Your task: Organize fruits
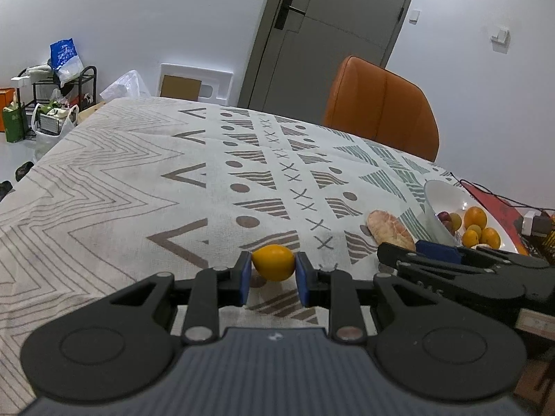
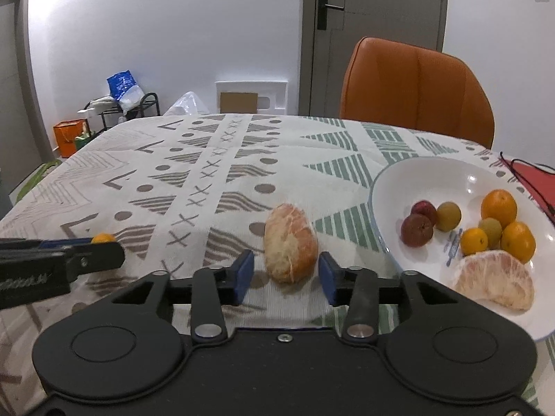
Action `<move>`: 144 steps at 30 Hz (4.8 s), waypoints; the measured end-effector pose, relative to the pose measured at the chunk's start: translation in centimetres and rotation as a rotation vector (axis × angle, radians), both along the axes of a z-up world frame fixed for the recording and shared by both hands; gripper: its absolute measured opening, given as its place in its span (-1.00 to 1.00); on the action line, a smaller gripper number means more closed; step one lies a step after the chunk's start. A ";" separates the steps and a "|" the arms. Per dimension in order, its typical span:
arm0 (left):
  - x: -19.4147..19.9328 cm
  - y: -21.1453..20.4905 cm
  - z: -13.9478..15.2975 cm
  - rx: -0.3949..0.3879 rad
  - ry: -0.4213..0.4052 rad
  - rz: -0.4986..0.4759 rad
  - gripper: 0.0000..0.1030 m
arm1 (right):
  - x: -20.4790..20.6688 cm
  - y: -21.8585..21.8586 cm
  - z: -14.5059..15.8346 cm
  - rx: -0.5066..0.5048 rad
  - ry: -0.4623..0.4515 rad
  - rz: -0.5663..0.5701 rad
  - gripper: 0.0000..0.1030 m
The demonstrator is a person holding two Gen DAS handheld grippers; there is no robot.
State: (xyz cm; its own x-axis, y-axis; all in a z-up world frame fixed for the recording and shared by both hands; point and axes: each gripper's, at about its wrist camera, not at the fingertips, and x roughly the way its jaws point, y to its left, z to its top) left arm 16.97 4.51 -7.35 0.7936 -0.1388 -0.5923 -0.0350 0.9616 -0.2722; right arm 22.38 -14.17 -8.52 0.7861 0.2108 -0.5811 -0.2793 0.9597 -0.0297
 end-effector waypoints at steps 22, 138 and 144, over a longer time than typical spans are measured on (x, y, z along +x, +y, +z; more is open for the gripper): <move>-0.4 0.3 -0.3 0.010 0.016 0.022 -0.51 | -1.4 -0.9 -0.3 0.002 0.030 0.044 -0.23; 2.1 -9.8 5.4 0.141 -0.048 -0.010 0.73 | -0.6 -18.7 5.1 0.233 -0.116 -0.067 0.44; 0.0 -9.1 6.4 0.134 -0.066 -0.004 0.90 | -2.8 -17.8 5.6 0.235 -0.112 -0.059 0.64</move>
State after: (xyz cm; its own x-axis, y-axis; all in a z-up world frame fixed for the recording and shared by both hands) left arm 16.95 -4.56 -0.92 0.8308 -0.0651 -0.5527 -0.0178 0.9895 -0.1433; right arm 19.61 -32.00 -2.93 0.8576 0.2813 -0.4305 -0.2298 0.9585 0.1685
